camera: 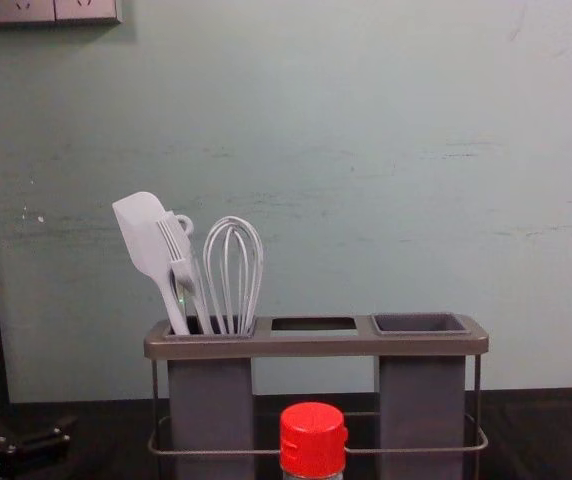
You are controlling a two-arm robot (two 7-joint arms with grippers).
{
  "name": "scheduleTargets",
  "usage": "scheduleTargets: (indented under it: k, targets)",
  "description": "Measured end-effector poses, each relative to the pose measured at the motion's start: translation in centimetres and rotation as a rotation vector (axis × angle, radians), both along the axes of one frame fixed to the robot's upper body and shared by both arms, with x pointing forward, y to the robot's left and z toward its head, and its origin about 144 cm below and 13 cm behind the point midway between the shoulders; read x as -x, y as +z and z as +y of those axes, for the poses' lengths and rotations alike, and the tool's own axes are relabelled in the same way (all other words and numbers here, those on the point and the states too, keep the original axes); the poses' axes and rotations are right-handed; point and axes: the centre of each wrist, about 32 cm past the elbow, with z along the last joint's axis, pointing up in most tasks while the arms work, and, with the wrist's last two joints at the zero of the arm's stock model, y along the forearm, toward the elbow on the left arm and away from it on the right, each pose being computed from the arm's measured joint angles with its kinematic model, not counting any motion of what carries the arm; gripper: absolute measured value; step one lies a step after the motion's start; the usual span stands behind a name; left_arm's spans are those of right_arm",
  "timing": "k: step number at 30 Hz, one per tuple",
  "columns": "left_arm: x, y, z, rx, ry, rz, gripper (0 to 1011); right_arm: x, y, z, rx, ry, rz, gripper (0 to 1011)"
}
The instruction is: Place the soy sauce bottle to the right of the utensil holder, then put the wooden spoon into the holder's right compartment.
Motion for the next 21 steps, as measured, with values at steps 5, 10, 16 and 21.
scheduleTargets:
  k: [5, 10, 16, 21]
  targets:
    - [0.00, 0.00, 0.00, 0.000, 0.000, 0.000, 1000, 0.00, 0.00, 0.00, 0.000, 0.000, 0.000, 1002]
    - [0.00, 0.00, 0.00, 0.000, 0.000, 0.000, 1000, 0.00, 0.00, 0.00, 0.000, 0.000, 0.000, 1002]
    - [0.00, 0.00, 0.00, 0.000, 0.000, 0.000, 1000, 0.00, 0.00, 0.00, 0.000, 0.000, 0.000, 1002]
    - [0.00, 0.00, 0.00, 0.000, 0.000, 0.000, 1000, 0.00, 0.00, 0.00, 0.000, 0.000, 0.000, 1002]
